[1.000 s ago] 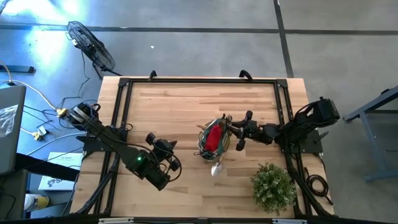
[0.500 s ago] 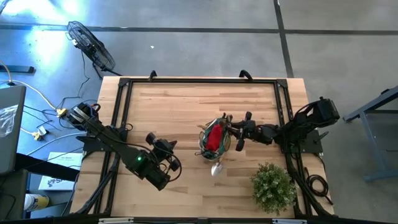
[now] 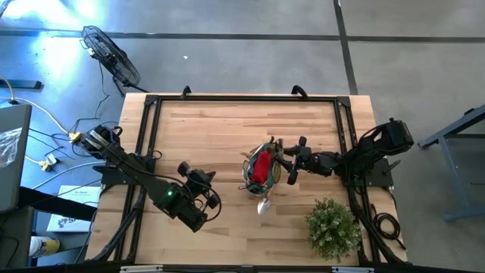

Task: Pick & Place Garden tools in Gardening bag
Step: Put the right brown trowel into the green gardening bag

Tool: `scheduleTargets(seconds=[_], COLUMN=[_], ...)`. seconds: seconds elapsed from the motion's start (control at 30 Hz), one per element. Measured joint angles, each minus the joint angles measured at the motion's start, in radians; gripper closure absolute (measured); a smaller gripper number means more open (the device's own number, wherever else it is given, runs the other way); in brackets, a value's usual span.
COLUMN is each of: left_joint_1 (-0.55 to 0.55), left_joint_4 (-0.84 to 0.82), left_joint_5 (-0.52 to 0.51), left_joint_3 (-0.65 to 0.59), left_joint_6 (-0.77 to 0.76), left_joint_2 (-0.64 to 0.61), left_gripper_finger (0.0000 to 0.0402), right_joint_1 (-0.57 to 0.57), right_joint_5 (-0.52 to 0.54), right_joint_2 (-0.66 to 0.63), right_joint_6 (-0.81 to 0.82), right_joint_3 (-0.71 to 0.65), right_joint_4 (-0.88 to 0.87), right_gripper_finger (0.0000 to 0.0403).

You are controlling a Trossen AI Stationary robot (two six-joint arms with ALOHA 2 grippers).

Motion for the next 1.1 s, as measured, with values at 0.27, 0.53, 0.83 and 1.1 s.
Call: scheduleTargets(seconds=[0.27,0.53,0.83,1.1], left_joint_1=[0.0,0.0,0.0,0.0], left_joint_4=[0.0,-0.001,-0.001,0.002], left_joint_5=[0.007,0.018,0.018,0.017], left_joint_3=[0.0,0.0,0.0,0.0], left_joint_6=[0.015,0.016,0.016,0.016], left_joint_2=[0.0,0.0,0.0,0.0], left_gripper_finger=[0.0402,0.0402,0.0402,0.0402], right_joint_1=[0.0,0.0,0.0,0.0], right_joint_5=[0.002,0.002,-0.005,-0.022], right_joint_2=[0.0,0.0,-0.025,-0.028], right_joint_6=[-0.03,-0.081,-0.112,-0.052], right_joint_3=[0.0,0.0,0.0,0.0], right_joint_4=[0.057,0.109,0.123,0.02], right_gripper_finger=[0.025,0.025,0.025,0.027])
